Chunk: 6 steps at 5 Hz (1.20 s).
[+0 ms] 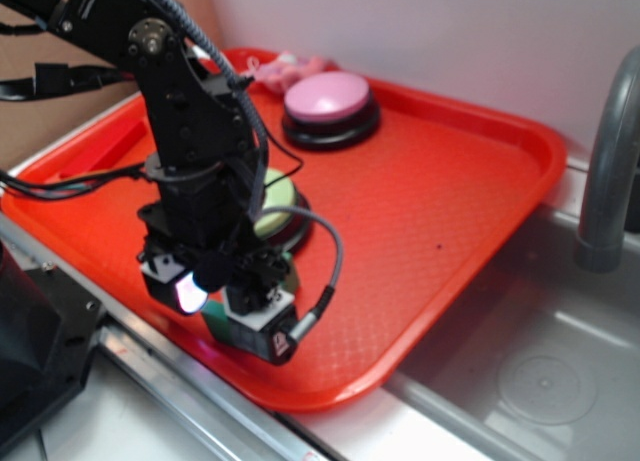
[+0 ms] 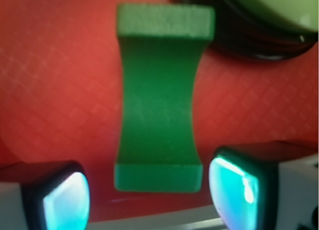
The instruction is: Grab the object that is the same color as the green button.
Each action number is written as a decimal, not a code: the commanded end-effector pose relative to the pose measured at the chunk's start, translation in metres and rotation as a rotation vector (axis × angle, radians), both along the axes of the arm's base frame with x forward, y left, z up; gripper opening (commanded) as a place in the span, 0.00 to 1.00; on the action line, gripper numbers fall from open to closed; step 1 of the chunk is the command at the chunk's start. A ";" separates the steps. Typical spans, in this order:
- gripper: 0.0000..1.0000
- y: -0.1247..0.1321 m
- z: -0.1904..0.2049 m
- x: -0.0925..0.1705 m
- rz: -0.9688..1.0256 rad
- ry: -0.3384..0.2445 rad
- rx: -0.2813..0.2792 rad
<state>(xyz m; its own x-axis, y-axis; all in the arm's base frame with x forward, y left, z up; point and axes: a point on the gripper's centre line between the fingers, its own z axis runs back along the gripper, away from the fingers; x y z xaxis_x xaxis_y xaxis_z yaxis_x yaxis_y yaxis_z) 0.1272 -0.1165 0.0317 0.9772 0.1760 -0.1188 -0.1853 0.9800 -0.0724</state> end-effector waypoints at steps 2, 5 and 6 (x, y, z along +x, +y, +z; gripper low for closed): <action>0.00 -0.003 -0.008 0.008 0.012 -0.013 0.016; 0.00 0.012 0.053 0.034 -0.003 -0.106 0.016; 0.00 0.026 0.091 0.049 0.002 -0.144 0.032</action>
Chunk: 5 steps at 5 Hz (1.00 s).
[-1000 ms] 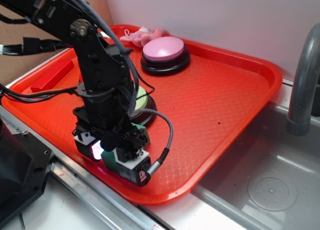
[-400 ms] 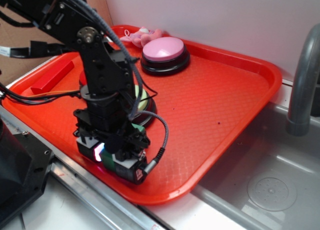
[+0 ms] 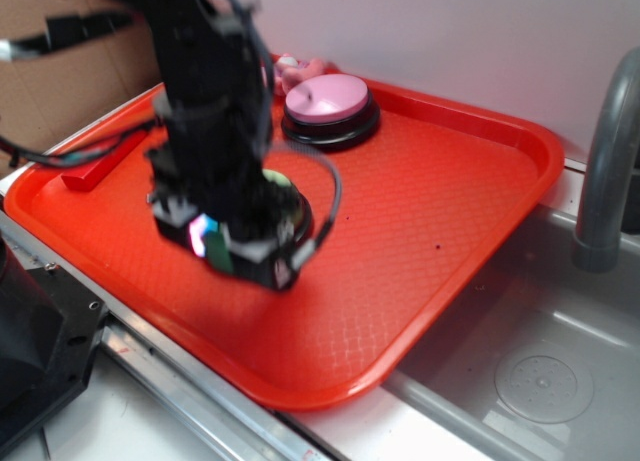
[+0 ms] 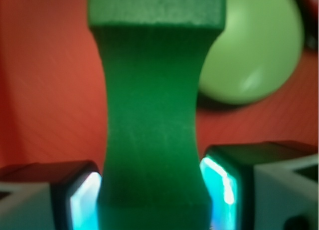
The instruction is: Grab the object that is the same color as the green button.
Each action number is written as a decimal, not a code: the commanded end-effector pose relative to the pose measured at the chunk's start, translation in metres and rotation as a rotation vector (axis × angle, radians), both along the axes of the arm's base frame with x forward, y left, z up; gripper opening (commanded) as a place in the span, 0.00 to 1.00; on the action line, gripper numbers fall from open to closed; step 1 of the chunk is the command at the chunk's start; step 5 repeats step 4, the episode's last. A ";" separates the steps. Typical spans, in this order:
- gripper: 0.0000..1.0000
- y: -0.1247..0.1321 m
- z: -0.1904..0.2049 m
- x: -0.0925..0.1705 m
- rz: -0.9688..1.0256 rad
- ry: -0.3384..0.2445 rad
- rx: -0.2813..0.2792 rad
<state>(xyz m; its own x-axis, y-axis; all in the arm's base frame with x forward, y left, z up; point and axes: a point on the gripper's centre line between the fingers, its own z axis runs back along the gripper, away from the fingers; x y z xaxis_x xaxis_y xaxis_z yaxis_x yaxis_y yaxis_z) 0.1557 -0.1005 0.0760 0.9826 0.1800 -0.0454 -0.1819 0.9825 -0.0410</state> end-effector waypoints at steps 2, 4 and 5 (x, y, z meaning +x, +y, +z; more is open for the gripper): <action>0.00 0.042 0.119 0.021 -0.004 -0.185 0.026; 0.00 0.063 0.143 0.003 -0.043 -0.135 0.030; 0.00 0.063 0.143 0.003 -0.043 -0.135 0.030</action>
